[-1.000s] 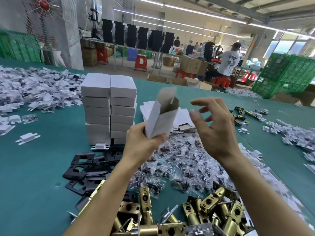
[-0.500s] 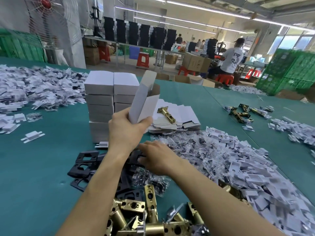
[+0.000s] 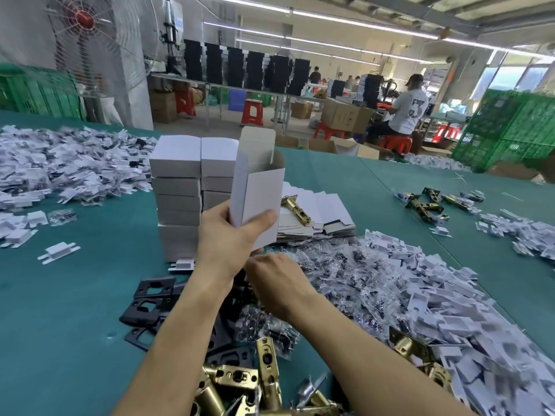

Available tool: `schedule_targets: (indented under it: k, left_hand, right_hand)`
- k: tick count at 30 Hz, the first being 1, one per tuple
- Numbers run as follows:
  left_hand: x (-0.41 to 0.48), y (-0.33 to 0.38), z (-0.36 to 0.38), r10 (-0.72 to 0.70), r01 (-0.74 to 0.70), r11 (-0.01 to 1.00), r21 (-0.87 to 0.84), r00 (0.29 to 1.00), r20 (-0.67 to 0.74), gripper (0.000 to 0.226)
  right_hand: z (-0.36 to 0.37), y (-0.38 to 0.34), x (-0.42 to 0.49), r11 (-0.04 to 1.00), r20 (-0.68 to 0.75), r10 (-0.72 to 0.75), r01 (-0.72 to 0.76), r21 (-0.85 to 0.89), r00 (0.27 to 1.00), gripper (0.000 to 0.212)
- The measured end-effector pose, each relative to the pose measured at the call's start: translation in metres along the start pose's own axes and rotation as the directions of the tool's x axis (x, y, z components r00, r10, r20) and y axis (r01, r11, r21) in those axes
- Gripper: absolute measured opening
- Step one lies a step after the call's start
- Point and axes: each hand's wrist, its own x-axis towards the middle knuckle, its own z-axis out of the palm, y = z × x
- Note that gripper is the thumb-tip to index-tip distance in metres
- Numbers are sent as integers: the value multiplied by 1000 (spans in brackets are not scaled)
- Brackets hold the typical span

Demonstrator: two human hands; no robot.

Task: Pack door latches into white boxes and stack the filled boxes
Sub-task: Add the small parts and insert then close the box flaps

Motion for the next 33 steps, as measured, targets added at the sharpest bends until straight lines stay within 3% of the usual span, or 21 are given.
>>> schedule_targets:
  k: [2, 5, 8, 10, 13, 17, 22, 25, 27, 30, 33]
  left_hand:
    - [-1, 1, -1, 31, -31, 999, -20, 999, 18, 18]
    - [-3, 0, 1, 47, -43, 998, -42, 995, 85, 21]
    - [-5, -5, 3, 19, -13, 999, -37, 988, 156, 24]
    - [-5, -9, 3, 5, -7, 1000, 9, 980, 200, 25]
    - [-6, -13, 4, -37, 37, 999, 7, 964, 264, 30]
    - [-6, -15, 5, -67, 81, 996, -34, 951, 301, 31]
    - [-8, -17, 5, -100, 141, 986, -86, 923, 371, 33]
    - [-8, -19, 5, -96, 127, 990, -57, 923, 373, 32]
    - [-7, -21, 5, -96, 117, 993, -34, 924, 370, 31]
    - [-8, -22, 6, -98, 116, 993, -22, 918, 385, 27]
    - [-8, -22, 7, -108, 124, 992, -16, 910, 400, 26]
  right_hand:
    - [-9, 7, -4, 959, -93, 184, -158, 235, 979, 30]
    - [-31, 25, -12, 689, -44, 489, -354, 633, 871, 27]
    - [-68, 52, -25, 348, 60, 731, -447, 824, 680, 28]
    - [-97, 64, -36, 271, 51, 772, -401, 875, 633, 31]
    - [-140, 66, -49, 417, -169, 709, -214, 883, 685, 45]
    - [-179, 48, -49, 667, -398, 432, 10, 745, 809, 31]
    - [-177, 26, -37, 958, -414, 167, -48, 282, 895, 11]
    - [-168, 17, -28, 998, -423, 46, -27, 52, 905, 9]
    - [-163, 11, -23, 1000, -430, -10, 21, 20, 903, 9]
    - [-160, 13, -17, 1000, -359, 11, -4, 19, 933, 11]
    - [-157, 20, -15, 992, -242, 18, -48, -121, 970, 18]
